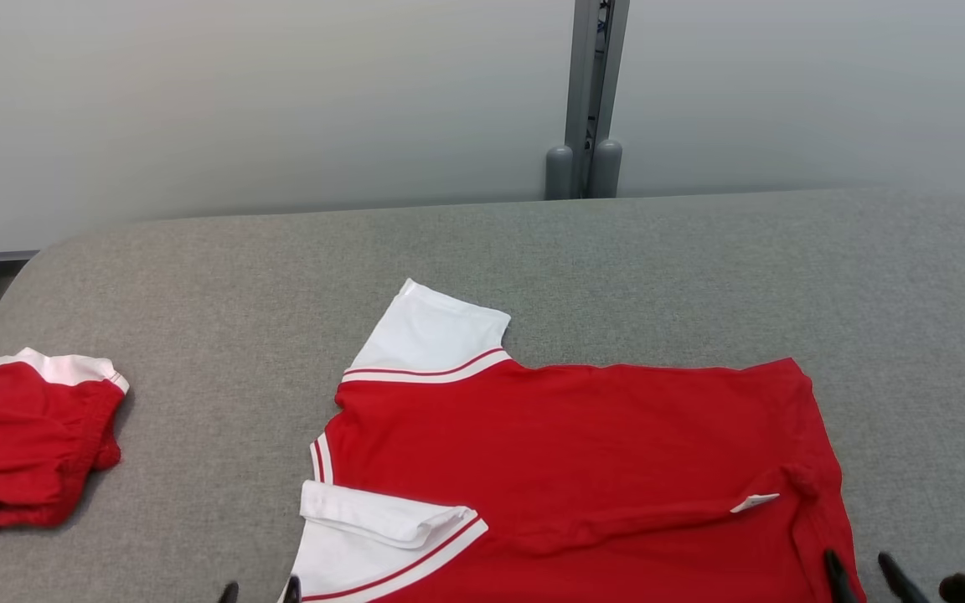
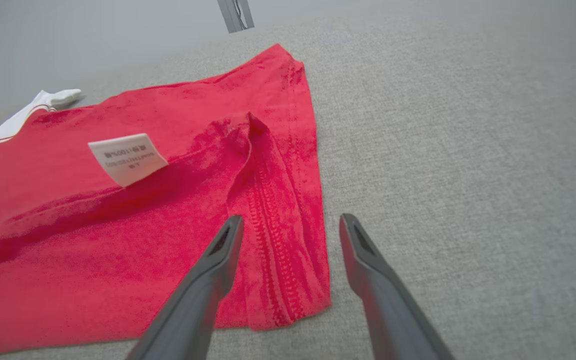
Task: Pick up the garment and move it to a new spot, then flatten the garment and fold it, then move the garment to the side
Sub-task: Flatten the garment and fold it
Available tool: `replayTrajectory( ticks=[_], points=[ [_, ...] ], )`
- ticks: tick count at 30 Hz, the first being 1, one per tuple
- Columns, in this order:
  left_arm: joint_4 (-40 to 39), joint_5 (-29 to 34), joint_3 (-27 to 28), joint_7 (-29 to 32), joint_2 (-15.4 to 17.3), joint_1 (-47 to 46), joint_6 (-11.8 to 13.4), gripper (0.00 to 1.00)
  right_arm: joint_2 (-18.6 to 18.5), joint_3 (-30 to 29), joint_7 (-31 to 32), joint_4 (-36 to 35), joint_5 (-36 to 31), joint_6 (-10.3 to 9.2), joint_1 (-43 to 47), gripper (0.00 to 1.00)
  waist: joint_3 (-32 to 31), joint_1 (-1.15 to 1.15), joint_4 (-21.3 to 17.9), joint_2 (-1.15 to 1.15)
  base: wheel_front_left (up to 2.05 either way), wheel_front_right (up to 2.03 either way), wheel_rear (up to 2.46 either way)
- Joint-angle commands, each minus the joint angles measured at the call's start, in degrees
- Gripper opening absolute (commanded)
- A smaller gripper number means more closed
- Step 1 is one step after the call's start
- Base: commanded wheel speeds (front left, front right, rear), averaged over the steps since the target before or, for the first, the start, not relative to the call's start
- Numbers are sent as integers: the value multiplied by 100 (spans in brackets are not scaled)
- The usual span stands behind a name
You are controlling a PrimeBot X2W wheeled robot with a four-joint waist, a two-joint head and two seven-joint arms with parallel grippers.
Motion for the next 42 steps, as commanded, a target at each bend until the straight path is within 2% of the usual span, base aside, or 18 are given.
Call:
replayTrajectory(
  ticks=[1,6,8,14,25,30,37,38,42],
  points=[
    [-95,55,57,-124,13,-59,73,100,-34,-57,-38,-110,-83,0,20,100,-15,0,-3,0,0,0,0],
    [-450,329,194,-671,95,-178,311,100,72,-492,-87,-941,-539,0,-6,100,-80,0,-62,0,0,0,0],
    [-619,414,263,-756,158,-230,390,100,177,-696,17,-1452,-740,0,-26,100,-131,0,-100,0,0,0,0],
    [-865,476,303,-689,314,-396,422,100,357,-847,503,-2306,-1133,0,104,100,-217,0,-105,0,0,0,0],
    [-1003,519,248,-532,431,-419,469,100,582,-978,924,-2924,-1386,0,387,100,-176,0,-67,0,0,0,0],
    [-987,577,90,-437,435,-906,296,100,596,-1061,1009,-3115,-1416,0,349,100,77,0,-38,0,0,0,0],
    [-448,489,-112,-125,351,-2803,-309,100,623,-1082,1091,-3411,-1481,0,-136,100,940,0,-180,0,0,0,0],
    [-448,489,-112,-125,351,-2803,-309,100,623,-1082,1091,-3411,-1481,0,-136,100,940,0,-180,0,0,0,0],
    [295,339,-155,169,323,-3893,-695,100,618,-909,1021,-3402,-1482,0,-502,100,1360,0,-460,0,0,0,0]
  ],
)
